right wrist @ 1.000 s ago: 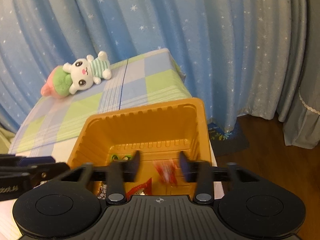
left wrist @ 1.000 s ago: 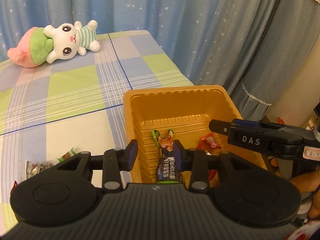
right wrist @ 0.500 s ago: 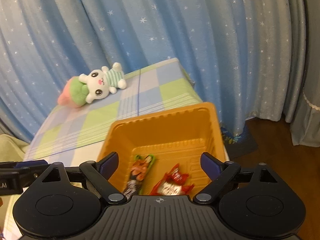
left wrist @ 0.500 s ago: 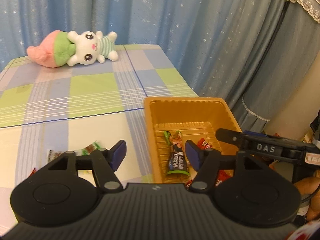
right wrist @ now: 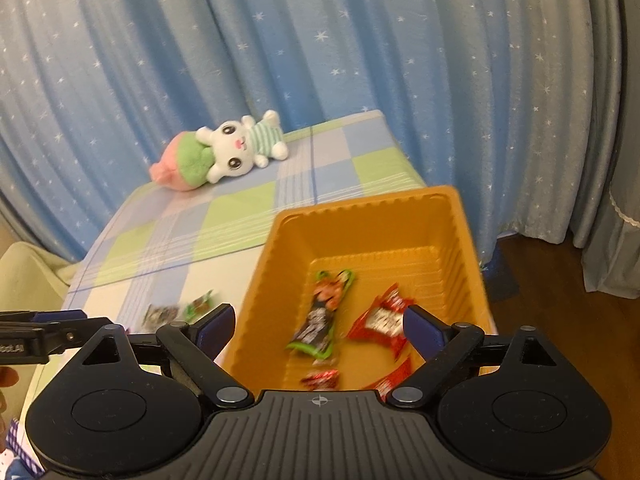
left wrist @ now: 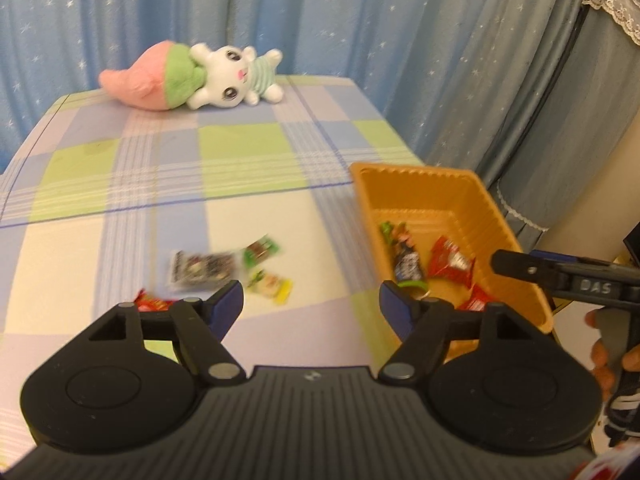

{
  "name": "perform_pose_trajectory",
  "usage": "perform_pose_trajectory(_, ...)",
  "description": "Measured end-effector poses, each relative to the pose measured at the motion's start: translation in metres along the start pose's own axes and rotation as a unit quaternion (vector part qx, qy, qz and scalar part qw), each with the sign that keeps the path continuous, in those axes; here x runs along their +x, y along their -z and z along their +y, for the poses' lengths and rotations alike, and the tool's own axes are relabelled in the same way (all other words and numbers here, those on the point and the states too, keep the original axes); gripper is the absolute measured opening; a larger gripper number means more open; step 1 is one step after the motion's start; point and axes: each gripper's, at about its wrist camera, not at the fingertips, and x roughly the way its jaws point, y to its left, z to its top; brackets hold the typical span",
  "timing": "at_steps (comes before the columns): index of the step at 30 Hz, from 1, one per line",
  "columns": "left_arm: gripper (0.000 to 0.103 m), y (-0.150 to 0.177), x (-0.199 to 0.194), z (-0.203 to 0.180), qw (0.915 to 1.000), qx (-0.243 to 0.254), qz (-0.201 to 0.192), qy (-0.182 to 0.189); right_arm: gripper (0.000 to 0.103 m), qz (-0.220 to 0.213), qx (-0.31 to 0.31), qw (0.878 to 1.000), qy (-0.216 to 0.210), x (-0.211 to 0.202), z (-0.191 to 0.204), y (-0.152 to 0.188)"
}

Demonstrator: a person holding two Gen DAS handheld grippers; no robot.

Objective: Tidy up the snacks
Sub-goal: 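Move both grippers back toward the remaining candies on the table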

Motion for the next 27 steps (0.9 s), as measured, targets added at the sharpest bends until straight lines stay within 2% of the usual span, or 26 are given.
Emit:
perform_pose_trajectory(16,0.073,0.045,-0.036,0.09,0.9991,-0.002,0.042,-0.006,0.09,0.052,-0.029,0.998,-0.035,0.013,0.108,0.052)
perform_pose_trajectory(27,0.073,0.07,-0.043,0.14,0.998,0.0,0.062,-0.016,0.09,0.099,-0.045,0.994,-0.031,0.041,0.156,0.086)
